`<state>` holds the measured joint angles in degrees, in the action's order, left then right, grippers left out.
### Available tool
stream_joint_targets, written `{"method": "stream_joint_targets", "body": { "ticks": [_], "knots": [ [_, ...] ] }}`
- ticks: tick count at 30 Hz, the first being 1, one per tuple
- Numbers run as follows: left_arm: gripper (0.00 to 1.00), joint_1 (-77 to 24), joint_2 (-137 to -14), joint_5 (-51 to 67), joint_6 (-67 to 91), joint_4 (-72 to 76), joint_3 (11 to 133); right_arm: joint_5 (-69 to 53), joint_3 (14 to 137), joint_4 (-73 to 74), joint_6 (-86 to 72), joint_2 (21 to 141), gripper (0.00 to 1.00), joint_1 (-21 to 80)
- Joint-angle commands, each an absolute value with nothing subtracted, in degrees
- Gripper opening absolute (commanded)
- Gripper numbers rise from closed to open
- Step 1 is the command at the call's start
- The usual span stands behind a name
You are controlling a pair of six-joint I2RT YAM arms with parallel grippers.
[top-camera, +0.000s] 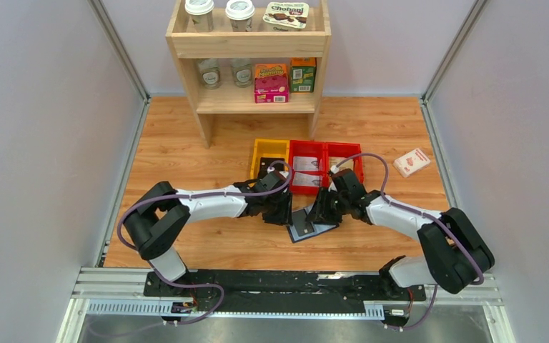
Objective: Take the credit cards out of the card holder
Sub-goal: Remove the credit card from the card holder.
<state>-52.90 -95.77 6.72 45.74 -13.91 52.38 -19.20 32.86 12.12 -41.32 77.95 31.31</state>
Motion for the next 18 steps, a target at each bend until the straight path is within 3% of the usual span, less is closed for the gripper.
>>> {"method": "stream_joint_targets", "body": {
  "ticks": [1,10,18],
  "knots": [
    [0.5,-53.2,-90.9,0.9,49.6,-12.4,51.2,-23.6,31.2,6.3,-43.4,79.5,0.39,31.1],
    [0.55,-53.2,-92.5,-2.4,53.3,-10.3,50.4,-27.7,27.9,-2.2,-45.9,80.8,0.37,31.2],
    [0.3,-53.2,-95.0,-1.6,52.6,-10.5,50.8,-31.0,25.5,-10.4,-49.0,81.9,0.35,31.2]
  ]
}}
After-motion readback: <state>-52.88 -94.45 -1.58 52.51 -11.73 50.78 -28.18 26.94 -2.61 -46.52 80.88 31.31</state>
